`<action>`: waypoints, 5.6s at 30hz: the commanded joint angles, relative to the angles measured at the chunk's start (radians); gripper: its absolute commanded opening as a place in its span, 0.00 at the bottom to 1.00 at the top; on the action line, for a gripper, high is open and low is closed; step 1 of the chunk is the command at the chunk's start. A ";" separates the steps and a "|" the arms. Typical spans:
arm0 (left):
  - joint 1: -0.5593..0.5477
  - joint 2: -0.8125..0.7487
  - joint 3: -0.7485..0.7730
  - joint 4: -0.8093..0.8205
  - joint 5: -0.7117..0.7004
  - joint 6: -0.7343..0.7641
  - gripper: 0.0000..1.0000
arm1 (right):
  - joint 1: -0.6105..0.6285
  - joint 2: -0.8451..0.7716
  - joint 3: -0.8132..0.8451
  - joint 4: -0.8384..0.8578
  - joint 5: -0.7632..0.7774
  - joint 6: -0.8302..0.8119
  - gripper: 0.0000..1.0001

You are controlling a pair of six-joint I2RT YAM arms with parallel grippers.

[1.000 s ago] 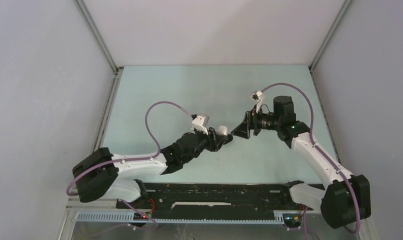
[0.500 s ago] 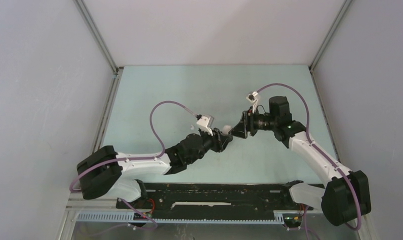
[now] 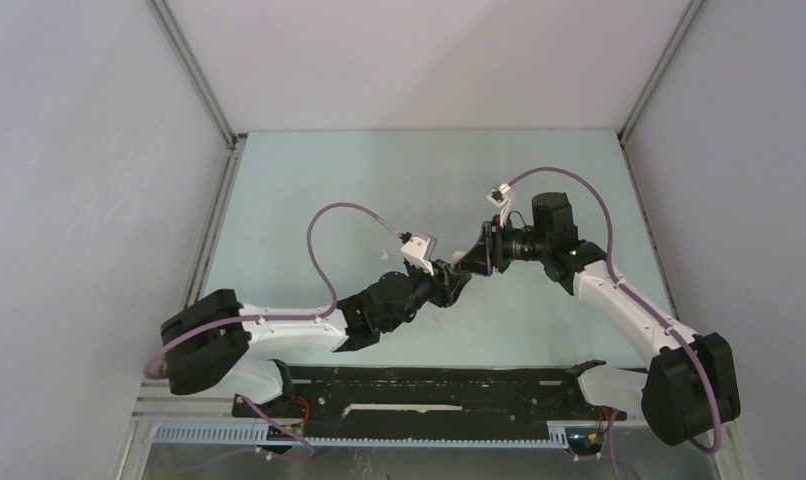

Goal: Insert the wireless bluetooth earbuds into the charging case
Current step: Pass from the left arm to the right, then place the charging case, then pick up the charging case from the center of the board, then pass from the right arm to the left

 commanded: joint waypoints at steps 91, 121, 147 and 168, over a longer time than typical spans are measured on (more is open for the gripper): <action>0.100 -0.233 -0.126 -0.424 0.140 -0.290 0.84 | 0.133 0.296 0.032 -0.554 0.356 -1.636 0.71; 0.141 0.321 -0.187 0.656 0.606 -0.705 0.51 | 0.279 -0.202 -0.075 -0.460 0.405 -1.152 0.33; 0.130 0.368 -0.141 0.645 0.612 -0.709 0.37 | 0.353 -0.212 -0.065 -0.404 0.416 -1.028 0.32; 0.074 0.114 -0.259 0.627 0.660 -0.152 0.11 | 0.004 -0.038 0.297 -0.818 -0.156 -0.862 0.69</action>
